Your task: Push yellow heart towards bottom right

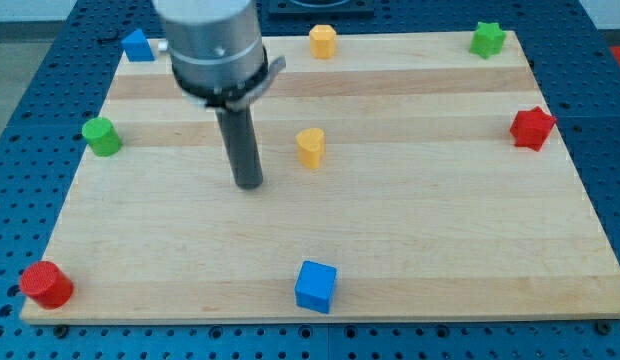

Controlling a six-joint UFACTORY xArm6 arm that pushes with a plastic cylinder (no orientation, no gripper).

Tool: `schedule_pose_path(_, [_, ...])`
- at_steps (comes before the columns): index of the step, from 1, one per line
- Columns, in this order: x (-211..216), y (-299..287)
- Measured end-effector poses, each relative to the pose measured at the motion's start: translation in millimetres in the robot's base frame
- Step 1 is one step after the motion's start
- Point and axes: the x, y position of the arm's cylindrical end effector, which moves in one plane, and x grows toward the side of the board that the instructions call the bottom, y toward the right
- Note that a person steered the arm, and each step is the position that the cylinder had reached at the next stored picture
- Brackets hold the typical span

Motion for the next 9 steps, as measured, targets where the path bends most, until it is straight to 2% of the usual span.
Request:
schedule_pose_path(1, [-34.3,0.6])
schedule_pose_path(2, [-39.6,3.1])
schedule_pose_path(4, [-39.6,57.1])
schedule_pose_path(6, [-22.1,117.6])
schedule_pose_path(8, [5.5,123.5])
schedule_pose_path(9, [24.1,162.5])
